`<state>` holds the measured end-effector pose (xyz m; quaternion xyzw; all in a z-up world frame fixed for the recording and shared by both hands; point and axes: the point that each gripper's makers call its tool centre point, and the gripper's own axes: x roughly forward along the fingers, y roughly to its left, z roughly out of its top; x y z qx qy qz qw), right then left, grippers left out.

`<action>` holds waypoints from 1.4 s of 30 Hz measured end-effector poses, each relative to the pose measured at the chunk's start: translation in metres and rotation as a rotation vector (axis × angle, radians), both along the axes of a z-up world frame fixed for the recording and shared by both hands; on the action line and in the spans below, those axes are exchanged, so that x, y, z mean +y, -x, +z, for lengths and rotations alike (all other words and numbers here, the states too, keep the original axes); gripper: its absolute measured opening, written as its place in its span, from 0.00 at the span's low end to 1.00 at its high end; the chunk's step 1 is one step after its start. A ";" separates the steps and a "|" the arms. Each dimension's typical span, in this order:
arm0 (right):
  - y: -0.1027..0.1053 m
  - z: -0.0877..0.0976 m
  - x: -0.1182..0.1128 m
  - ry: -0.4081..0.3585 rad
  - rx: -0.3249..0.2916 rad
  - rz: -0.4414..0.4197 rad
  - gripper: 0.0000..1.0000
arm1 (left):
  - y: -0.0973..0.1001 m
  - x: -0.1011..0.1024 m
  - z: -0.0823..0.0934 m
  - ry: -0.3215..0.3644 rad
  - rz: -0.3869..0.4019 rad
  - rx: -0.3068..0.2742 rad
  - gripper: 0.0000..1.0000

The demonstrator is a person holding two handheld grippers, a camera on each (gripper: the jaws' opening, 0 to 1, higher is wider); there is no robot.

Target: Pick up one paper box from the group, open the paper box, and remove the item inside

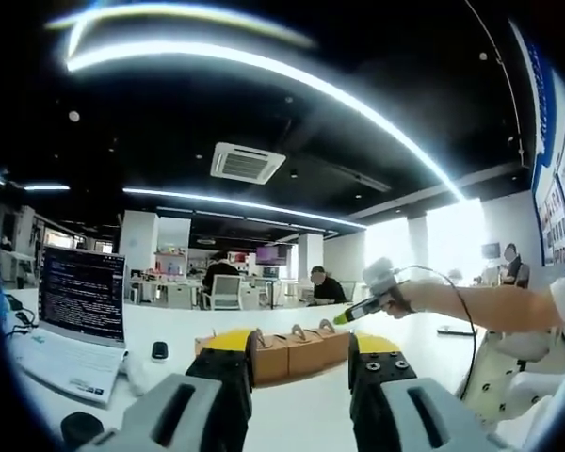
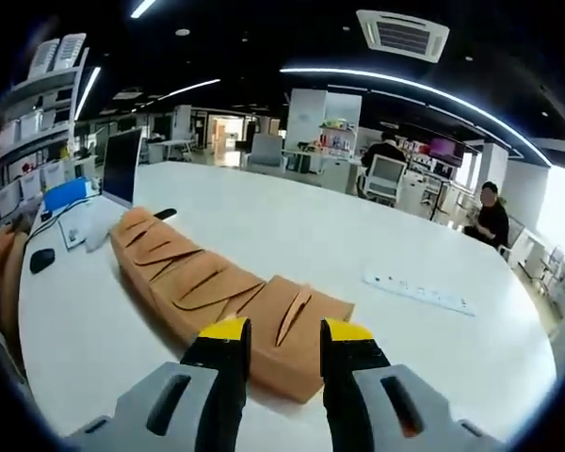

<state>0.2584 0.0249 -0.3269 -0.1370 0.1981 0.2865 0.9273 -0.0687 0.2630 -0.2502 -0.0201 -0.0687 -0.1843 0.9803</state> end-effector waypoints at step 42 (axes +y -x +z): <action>-0.028 -0.020 0.001 0.014 0.020 -0.098 0.27 | -0.003 -0.010 -0.022 -0.050 -0.023 0.089 0.41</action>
